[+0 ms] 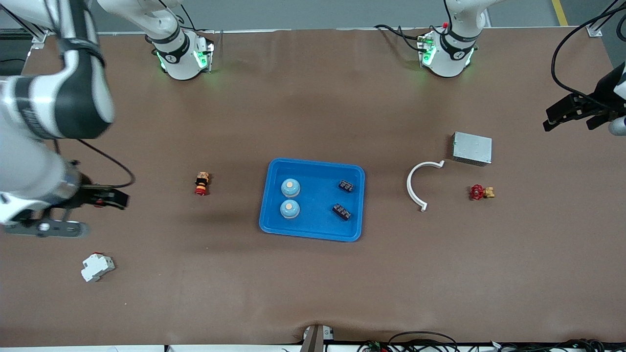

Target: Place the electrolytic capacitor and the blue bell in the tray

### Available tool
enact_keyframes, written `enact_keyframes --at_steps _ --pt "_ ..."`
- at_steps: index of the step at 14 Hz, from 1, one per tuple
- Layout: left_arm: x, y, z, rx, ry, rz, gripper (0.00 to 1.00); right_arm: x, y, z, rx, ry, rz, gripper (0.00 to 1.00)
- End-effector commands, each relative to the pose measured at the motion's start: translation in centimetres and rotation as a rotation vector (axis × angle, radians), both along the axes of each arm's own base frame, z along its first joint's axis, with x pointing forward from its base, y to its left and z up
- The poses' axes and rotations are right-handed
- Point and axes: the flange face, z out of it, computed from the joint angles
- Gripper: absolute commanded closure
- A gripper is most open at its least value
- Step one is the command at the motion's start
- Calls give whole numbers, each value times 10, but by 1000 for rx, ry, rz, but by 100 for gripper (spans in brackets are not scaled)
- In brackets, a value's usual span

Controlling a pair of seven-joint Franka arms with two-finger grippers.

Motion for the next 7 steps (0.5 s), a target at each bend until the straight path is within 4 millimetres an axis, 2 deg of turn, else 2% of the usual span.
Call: enact_keyframes --at_steps 1,4,7 --pt "3 -4 7 -13 3 -8 0 -24 -32 31 46 10 -1 0" --pt "6 -5 2 -19 10 -11 0 -44 -63 59 57 -14 -48 0" --pt "9 -15 3 -21 6 -33 0 -75 -70 84 78 -32 -65 0"
